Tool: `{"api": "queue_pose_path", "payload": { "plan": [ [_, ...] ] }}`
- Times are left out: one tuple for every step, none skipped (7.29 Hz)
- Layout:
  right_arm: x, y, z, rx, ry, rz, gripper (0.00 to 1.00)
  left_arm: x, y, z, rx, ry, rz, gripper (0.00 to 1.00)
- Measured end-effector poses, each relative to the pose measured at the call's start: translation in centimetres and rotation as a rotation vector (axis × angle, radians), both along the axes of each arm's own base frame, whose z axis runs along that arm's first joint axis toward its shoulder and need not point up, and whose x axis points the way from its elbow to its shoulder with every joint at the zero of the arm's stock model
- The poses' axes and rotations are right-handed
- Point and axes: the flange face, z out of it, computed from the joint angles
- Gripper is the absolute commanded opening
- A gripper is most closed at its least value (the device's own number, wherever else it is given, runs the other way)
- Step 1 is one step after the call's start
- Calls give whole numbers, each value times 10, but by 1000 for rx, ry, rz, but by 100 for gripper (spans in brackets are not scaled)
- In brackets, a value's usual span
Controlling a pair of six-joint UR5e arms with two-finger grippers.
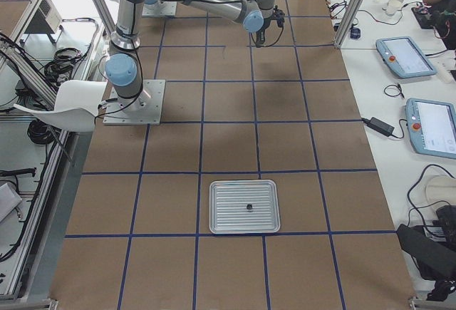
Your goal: Place bearing gear from tray to pile
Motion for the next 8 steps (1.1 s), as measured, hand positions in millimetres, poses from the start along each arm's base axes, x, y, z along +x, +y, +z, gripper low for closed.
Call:
{"api": "queue_pose_path", "payload": {
  "plan": [
    [28,16,-25,-4,-3,-22,25,0,0,0,0,0,-1,100],
    [38,28,-48,-7,-3,-27,99,0,0,0,0,0,-2,100],
    [40,34,-62,-15,0,-24,100,0,0,0,0,0,-3,100],
    [36,33,-62,-26,4,-24,100,1,0,0,1,0,-5,100],
    [24,24,-51,-38,5,-18,100,1,0,-1,1,0,-6,100],
    [-4,6,-27,-42,11,2,100,1,0,-1,3,0,-5,100],
    [-51,-16,4,-30,20,39,100,2,0,-2,4,0,-5,100],
    [-112,-35,32,-22,34,76,100,1,-1,-4,7,4,-5,100]
  ]
}}
